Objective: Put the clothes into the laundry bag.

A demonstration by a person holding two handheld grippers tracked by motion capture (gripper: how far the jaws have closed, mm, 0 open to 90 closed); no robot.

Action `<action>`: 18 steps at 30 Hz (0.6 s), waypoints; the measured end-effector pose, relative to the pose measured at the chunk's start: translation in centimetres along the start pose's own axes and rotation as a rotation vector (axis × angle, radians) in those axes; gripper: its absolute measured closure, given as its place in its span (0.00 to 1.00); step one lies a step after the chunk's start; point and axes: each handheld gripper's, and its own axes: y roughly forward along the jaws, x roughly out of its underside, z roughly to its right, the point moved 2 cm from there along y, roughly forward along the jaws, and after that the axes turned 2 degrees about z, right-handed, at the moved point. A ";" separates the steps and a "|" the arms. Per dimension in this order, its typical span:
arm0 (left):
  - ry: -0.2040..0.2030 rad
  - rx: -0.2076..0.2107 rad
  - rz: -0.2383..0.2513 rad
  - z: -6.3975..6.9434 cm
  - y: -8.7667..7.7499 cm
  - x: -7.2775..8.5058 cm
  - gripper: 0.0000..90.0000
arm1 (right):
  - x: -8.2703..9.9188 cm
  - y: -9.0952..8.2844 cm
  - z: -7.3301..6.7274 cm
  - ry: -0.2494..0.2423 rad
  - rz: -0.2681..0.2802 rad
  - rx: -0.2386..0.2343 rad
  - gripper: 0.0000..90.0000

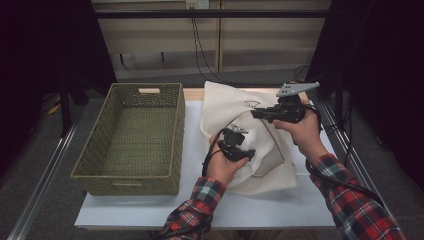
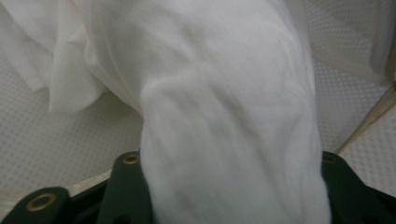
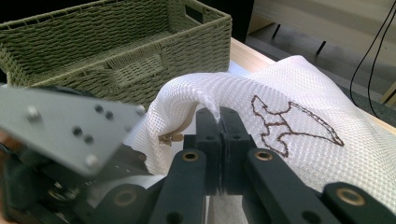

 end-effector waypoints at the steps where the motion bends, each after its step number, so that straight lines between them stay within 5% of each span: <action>1: -0.005 -0.001 -0.009 0.0 0.2 0.1 0.56 | 0.0 0.0 0.0 0.001 0.000 -0.001 0.98; 6: -0.020 0.030 -0.003 -0.3 0.7 0.6 0.40 | 0.1 0.1 0.1 0.004 0.000 0.002 0.98; 13: 0.022 0.019 0.029 -0.5 -0.9 0.1 0.15 | 0.1 0.4 0.1 0.003 -0.001 0.007 0.98; 18: 0.047 0.012 0.023 -0.7 -2.3 0.2 0.11 | 0.3 0.3 0.2 0.005 -0.004 0.014 0.98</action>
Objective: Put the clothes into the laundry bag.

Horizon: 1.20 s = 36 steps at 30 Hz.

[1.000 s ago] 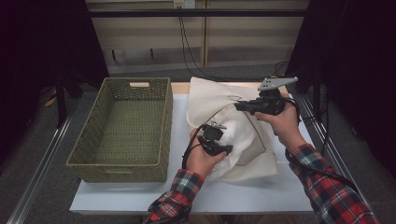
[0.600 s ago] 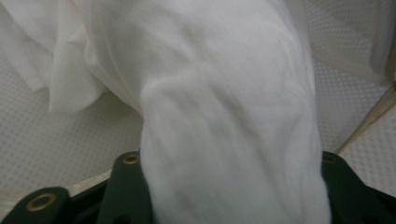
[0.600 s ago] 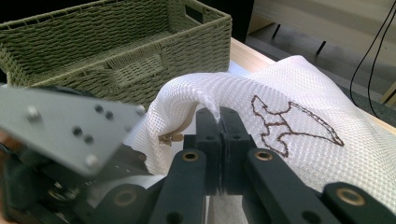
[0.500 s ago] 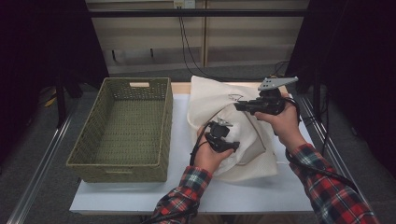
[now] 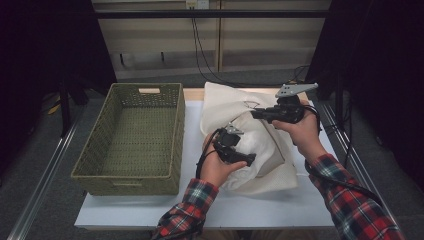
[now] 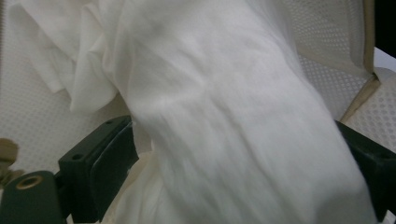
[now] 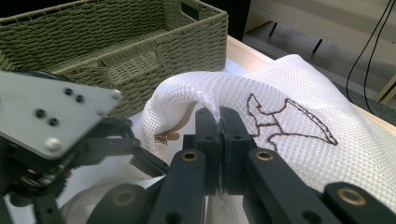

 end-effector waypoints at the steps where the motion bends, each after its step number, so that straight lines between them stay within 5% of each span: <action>1: 0.013 -0.002 0.002 0.1 -0.3 0.1 0.11 | 0.0 0.0 0.0 0.002 0.001 0.001 0.98; 4: 0.026 -0.015 -0.004 0.1 -0.6 0.5 0.09 | 0.1 0.0 0.0 -0.001 0.001 0.001 0.98; 14: -0.035 0.023 0.018 -0.3 -0.2 2.1 0.09 | 0.8 -0.3 0.0 0.001 0.004 0.003 0.96; 19: -0.050 0.036 -0.019 0.0 0.5 2.7 0.11 | 1.4 -0.5 0.0 0.008 0.003 0.009 0.93; 22: -0.047 0.045 -0.045 0.4 0.9 3.0 0.21 | 1.7 -0.6 0.1 0.002 -0.007 0.018 0.87; 23: -0.048 0.046 -0.055 0.4 0.9 3.0 0.32 | 1.8 -0.7 0.1 -0.001 -0.011 0.017 0.85; 26: -0.054 0.014 -0.057 0.7 1.0 3.2 0.43 | 2.2 -0.9 0.1 -0.002 -0.022 0.032 0.76; 32: -0.063 -0.033 -0.045 1.2 1.1 3.4 0.58 | 3.5 -0.8 0.2 -0.009 -0.056 0.049 0.58; 36: -0.083 -0.046 -0.047 1.1 1.0 3.4 0.62 | 4.2 -0.9 0.2 -0.038 -0.089 0.058 0.56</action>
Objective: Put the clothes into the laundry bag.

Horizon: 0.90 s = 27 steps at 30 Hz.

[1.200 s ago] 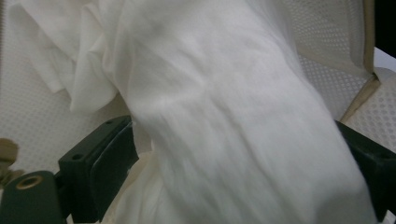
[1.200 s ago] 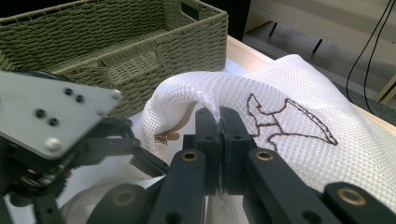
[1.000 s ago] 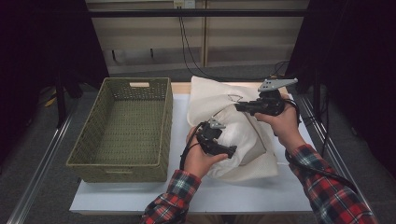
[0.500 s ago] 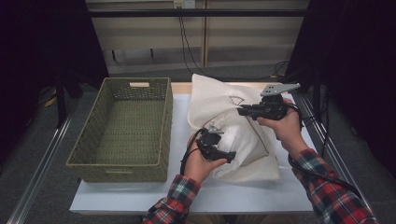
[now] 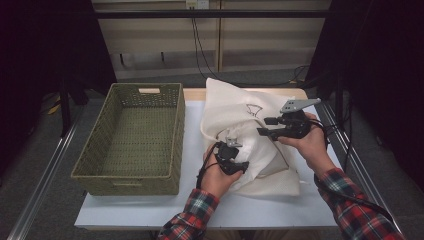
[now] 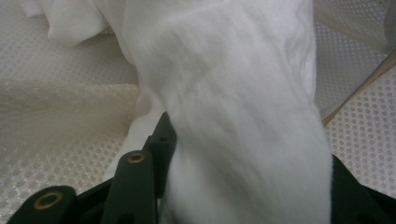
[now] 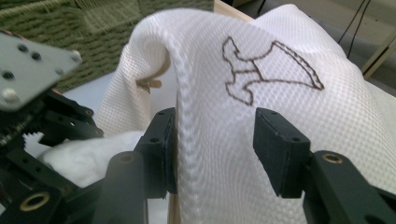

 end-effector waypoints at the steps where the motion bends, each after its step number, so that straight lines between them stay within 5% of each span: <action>1: -0.002 0.003 0.000 -0.1 0.0 0.0 0.62 | 0.2 -0.1 0.1 0.004 -0.004 0.002 0.62; 5: -0.019 0.001 0.002 -0.1 -0.1 -0.2 0.65 | 0.4 -0.6 0.1 0.005 0.000 -0.013 0.93; 18: -0.036 0.002 0.005 -0.2 -0.1 -2.2 0.67 | -0.2 -0.7 0.4 0.049 0.007 -0.057 0.96; 27: -0.061 -0.008 0.036 -0.2 1.0 -3.6 0.67 | -1.2 -1.0 0.1 0.029 0.023 -0.067 0.97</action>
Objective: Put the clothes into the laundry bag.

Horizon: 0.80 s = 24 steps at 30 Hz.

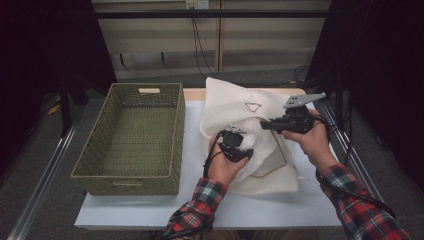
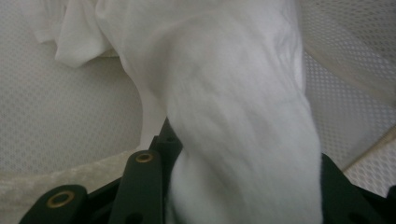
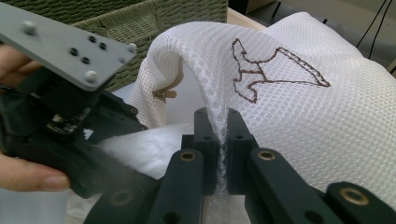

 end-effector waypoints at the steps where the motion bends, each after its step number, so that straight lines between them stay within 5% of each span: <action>1: -0.001 -0.008 0.005 -0.1 0.1 -0.1 0.67 | -0.1 -0.1 0.0 -0.003 0.002 0.004 0.97; 9: 0.013 -0.021 0.040 -0.5 0.6 -0.9 0.66 | -0.4 -0.7 0.2 -0.005 0.010 0.007 0.97; 11: 0.049 -0.029 0.048 -0.8 0.7 -1.0 0.64 | -0.4 -0.7 0.2 -0.002 0.012 0.008 0.97; 24: 0.092 0.007 0.070 -1.0 -0.6 -0.7 0.24 | -0.3 0.1 0.2 -0.001 -0.001 -0.001 0.97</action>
